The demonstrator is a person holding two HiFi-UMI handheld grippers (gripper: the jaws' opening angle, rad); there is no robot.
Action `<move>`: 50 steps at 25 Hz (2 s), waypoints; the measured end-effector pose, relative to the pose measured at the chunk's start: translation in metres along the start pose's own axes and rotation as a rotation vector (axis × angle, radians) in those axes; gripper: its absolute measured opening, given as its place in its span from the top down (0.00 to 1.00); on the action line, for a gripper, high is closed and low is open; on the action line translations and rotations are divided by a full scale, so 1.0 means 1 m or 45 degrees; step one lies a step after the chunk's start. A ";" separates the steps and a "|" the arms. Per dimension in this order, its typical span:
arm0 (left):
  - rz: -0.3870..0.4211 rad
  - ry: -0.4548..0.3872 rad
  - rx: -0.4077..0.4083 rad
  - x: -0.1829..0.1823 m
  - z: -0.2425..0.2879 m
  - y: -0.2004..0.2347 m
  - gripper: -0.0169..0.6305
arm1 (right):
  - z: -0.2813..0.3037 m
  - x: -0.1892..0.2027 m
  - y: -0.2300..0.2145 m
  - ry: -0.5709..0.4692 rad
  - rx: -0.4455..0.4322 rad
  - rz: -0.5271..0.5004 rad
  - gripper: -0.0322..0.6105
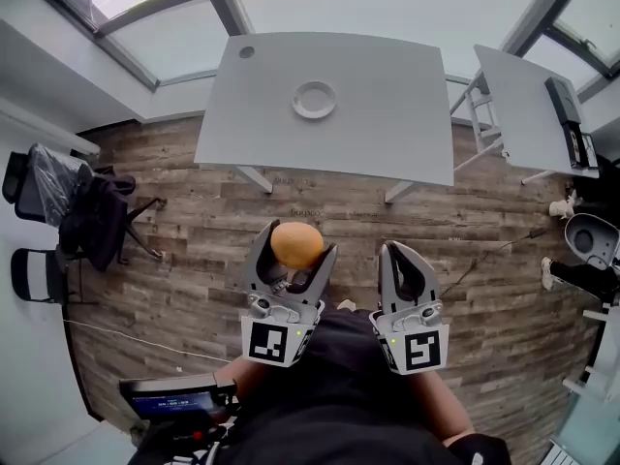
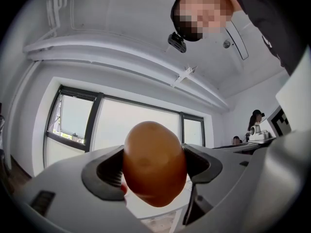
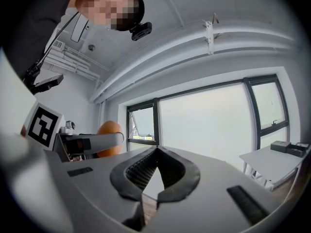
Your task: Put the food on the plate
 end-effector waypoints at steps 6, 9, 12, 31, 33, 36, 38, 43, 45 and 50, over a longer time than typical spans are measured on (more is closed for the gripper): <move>0.021 -0.023 -0.045 -0.022 0.039 0.047 0.44 | 0.074 -0.013 -0.002 -0.009 -0.054 -0.012 0.95; 0.012 -0.018 -0.082 -0.032 0.047 0.073 0.44 | 0.105 -0.019 0.007 -0.007 -0.086 -0.020 0.95; 0.009 -0.023 -0.120 -0.041 0.053 0.098 0.44 | 0.133 -0.021 0.013 -0.012 -0.103 -0.021 0.95; -0.051 -0.004 -0.083 -0.058 0.123 0.192 0.44 | 0.254 -0.023 0.030 0.044 -0.110 -0.046 0.95; -0.043 0.000 -0.078 -0.058 0.129 0.198 0.44 | 0.263 -0.023 0.026 0.039 -0.092 -0.040 0.95; -0.029 0.008 -0.077 -0.056 0.141 0.205 0.44 | 0.275 -0.022 0.017 0.037 -0.074 -0.027 0.95; -0.044 0.016 -0.089 -0.055 0.147 0.207 0.44 | 0.279 -0.024 0.015 0.031 -0.077 -0.035 0.95; -0.059 0.034 -0.120 -0.051 0.157 0.200 0.44 | 0.279 -0.019 0.006 0.040 -0.121 -0.010 0.95; -0.086 0.029 -0.126 -0.052 0.166 0.193 0.44 | 0.278 -0.017 -0.004 0.048 -0.135 -0.005 0.95; -0.068 0.031 -0.120 -0.051 0.180 0.180 0.44 | 0.277 -0.017 -0.023 0.017 -0.135 -0.017 0.95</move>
Point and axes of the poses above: the fingertips, and each gripper's own axes: z forward along the fingers, y to its left, x out of its underside, the point moved 3 cm from there along -z, backward along the fingers, and after that the axes turned 13 degrees about -z, right-handed, at the moved point
